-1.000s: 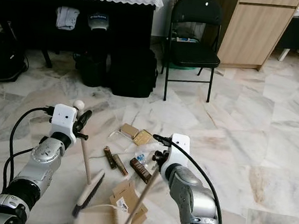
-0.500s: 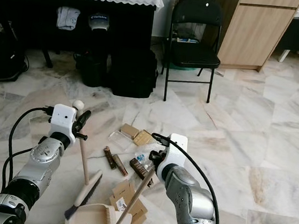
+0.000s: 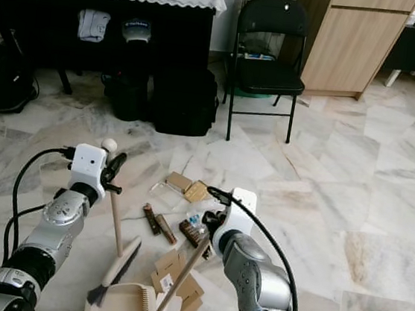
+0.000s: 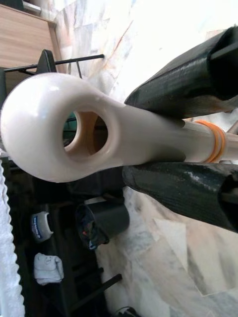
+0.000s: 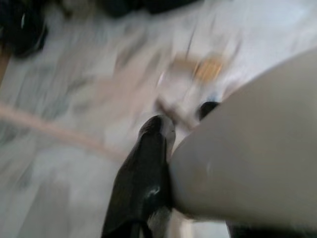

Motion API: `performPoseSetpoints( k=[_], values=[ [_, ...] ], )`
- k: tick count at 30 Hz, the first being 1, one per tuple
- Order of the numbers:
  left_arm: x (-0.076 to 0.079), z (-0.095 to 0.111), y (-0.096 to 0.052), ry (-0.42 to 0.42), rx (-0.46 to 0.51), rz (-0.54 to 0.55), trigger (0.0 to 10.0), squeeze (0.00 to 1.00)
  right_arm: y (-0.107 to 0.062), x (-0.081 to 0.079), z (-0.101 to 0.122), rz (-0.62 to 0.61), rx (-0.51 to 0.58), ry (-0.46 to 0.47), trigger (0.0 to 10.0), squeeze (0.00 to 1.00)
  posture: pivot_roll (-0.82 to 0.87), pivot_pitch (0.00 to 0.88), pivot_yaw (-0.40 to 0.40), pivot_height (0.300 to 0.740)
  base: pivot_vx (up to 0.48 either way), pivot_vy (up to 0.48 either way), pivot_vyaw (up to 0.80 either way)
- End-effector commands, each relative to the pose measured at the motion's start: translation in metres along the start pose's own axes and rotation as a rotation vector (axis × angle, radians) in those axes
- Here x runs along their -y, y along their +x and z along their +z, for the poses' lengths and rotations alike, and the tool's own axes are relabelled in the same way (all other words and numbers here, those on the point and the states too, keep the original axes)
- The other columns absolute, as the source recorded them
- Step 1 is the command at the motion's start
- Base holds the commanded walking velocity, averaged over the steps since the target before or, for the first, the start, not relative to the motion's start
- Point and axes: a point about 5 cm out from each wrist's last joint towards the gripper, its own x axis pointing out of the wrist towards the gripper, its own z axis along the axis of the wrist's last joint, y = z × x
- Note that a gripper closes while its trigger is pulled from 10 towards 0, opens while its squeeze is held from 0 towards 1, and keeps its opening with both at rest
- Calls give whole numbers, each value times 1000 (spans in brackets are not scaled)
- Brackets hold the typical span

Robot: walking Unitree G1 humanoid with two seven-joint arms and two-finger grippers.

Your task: Sweep floor

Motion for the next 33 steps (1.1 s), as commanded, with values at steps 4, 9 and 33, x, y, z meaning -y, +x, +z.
performPoseSetpoints(
  k=[4,9,33],
  values=[
    [1,7,4,17,30,-10,10000,0,-7,5,41,-59,254,-75,10000,0,-81,0,0,740,0,0,0],
    [3,6,4,15,28,-11,10000,0,-13,4,53,-56,348,-108,10000,0,-79,0,-2,740,0,0,0],
    [-2,11,3,-115,61,-7,10000,0,-21,21,68,-181,593,-312,10000,0,-74,0,0,740,0,0,0]
  ],
)
